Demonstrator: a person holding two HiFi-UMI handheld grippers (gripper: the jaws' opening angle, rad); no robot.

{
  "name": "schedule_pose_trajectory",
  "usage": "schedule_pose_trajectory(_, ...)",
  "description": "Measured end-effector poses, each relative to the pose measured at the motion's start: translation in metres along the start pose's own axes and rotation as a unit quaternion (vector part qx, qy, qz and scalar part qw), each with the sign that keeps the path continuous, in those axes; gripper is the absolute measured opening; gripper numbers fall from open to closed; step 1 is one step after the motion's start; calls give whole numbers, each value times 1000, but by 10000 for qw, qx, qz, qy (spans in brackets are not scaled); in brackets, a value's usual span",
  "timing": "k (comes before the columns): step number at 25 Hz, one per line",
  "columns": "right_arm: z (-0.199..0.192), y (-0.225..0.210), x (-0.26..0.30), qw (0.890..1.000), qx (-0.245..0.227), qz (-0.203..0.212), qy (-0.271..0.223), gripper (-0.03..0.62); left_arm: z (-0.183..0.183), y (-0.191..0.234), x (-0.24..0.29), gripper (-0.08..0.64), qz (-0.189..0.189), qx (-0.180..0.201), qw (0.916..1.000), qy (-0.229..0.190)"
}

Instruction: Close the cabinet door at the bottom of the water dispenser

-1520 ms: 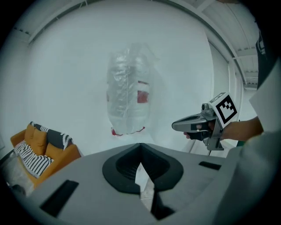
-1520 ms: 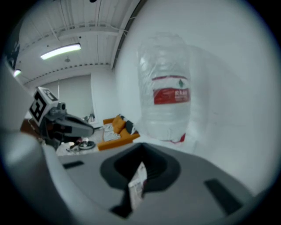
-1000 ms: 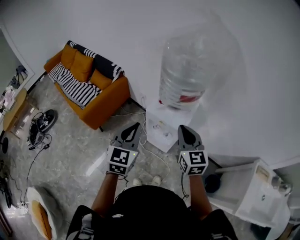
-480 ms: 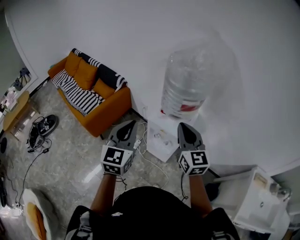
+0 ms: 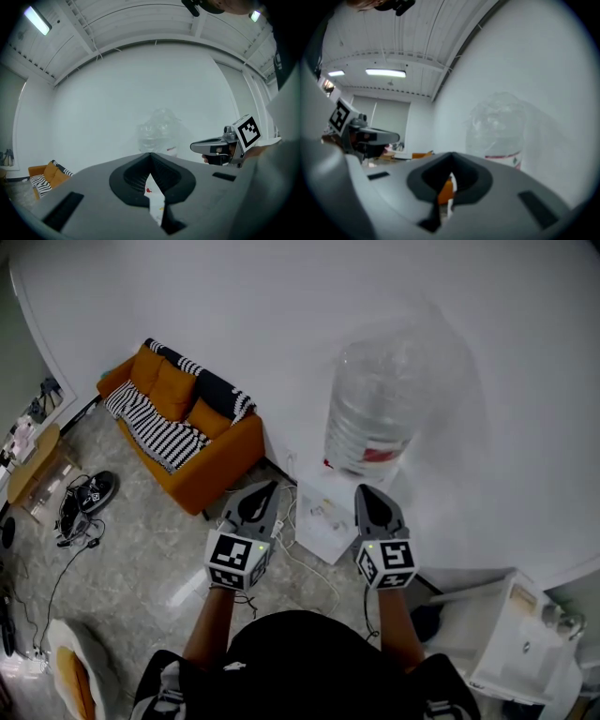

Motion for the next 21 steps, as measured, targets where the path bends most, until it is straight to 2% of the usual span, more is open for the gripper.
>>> schedule_pose_trajectory(5,-2,0,0,10000,-13,-53,13,34,-3,0,-2,11,28,2,10000,-46)
schedule_pose_trajectory(10,-5,0,0,9999,-38,-99,57,34,-5,4,-1,11,188,205,9996,-8)
schedule_pose_trajectory(21,-9,1,5,9998,5,-147,146,34,-8,16,-2,12,276,97,9996,13)
Point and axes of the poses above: the fingertips, and each gripper's own axes: x forward along the fingers, y to its left, z out of its top, the point moved 4 cm from there along -x, backward along the fingers, and after that the axes turned 1 degree about -y, right-handed, at the moved point
